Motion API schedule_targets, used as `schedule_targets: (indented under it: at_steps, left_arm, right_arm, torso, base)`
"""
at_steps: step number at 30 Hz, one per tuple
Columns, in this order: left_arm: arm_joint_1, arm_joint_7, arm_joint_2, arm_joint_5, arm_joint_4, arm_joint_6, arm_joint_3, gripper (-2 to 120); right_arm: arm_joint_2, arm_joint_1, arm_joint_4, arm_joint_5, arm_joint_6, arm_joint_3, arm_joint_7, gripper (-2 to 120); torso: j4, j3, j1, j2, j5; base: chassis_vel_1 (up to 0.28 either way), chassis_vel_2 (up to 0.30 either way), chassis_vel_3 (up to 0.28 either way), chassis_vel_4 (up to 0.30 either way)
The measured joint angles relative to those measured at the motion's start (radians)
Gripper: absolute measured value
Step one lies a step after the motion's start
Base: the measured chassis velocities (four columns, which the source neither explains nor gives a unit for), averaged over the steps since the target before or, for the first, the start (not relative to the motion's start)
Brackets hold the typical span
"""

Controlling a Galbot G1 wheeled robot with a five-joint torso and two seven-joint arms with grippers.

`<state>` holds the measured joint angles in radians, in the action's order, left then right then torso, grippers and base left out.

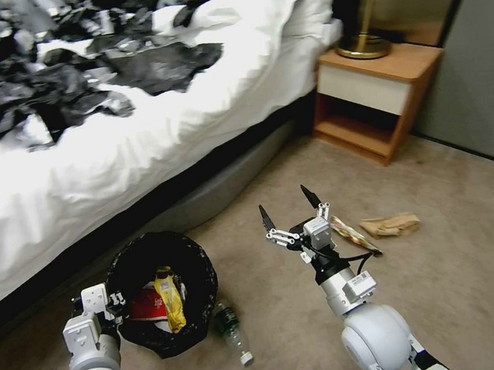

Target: Pick up the trash bin, then pick up the garbage from the floor and place it into the trash bin.

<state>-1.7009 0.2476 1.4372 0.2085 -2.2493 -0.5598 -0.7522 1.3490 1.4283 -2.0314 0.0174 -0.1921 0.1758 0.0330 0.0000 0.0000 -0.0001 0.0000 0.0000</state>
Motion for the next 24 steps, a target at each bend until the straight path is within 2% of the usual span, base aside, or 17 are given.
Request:
schedule_targets:
  at_steps: [13,15,17,19,20,22,24]
  left_arm:
    - [-0.015,0.0,0.003,0.0,-0.005,0.022,-0.005,1]
    - [-0.017,0.0,0.003,0.0,-0.007,0.024,-0.005,1]
    - [-0.017,-0.001,0.003,0.001,-0.008,0.024,-0.005,1]
    - [-0.017,-0.001,0.001,0.001,-0.011,0.024,-0.007,1]
    - [-0.017,-0.001,0.001,0.001,-0.011,0.024,-0.007,1]
    - [-0.019,-0.001,0.001,0.001,-0.013,0.024,-0.008,1]
    - [-0.019,0.0,0.001,0.001,-0.013,0.024,-0.009,1]
  right_arm:
    - [-0.048,0.012,0.006,0.047,0.033,-0.001,0.0,100]
    - [-0.082,0.004,0.02,0.102,0.092,-0.047,0.022,100]
    - [-0.09,0.001,0.022,0.115,0.109,-0.056,0.03,100]
    - [-0.143,-0.022,0.043,0.197,0.214,-0.115,0.077,100]
    - [-0.143,-0.022,0.043,0.197,0.214,-0.115,0.077,100]
    - [-0.199,-0.053,0.066,0.279,0.291,-0.154,0.111,100]
    - [-0.223,-0.065,0.076,0.317,0.323,-0.17,0.121,100]
  torso:
    - [0.0004,0.0,0.0,0.0,0.0]
    - [-0.0002,0.0,0.0,0.0,0.0]
    - [-0.0002,0.0,0.0,0.0,0.0]
    - [-0.0003,0.0,0.0,0.0,0.0002]
    - [-0.0003,0.0,0.0,0.0,0.0002]
    - [0.0,0.0,0.0,0.0,0.0]
    - [0.0,0.0,0.0,0.0,0.0001]
  base:
    - [0.124,0.103,0.1,0.119]
    - [0.0,0.0,0.0,0.0]
    - [0.0,0.0,0.0,0.0]
    - [0.0,0.0,0.0,0.0]
    - [0.0,0.0,0.0,0.0]
    - [0.0,0.0,0.0,0.0]
    - [0.0,0.0,0.0,0.0]
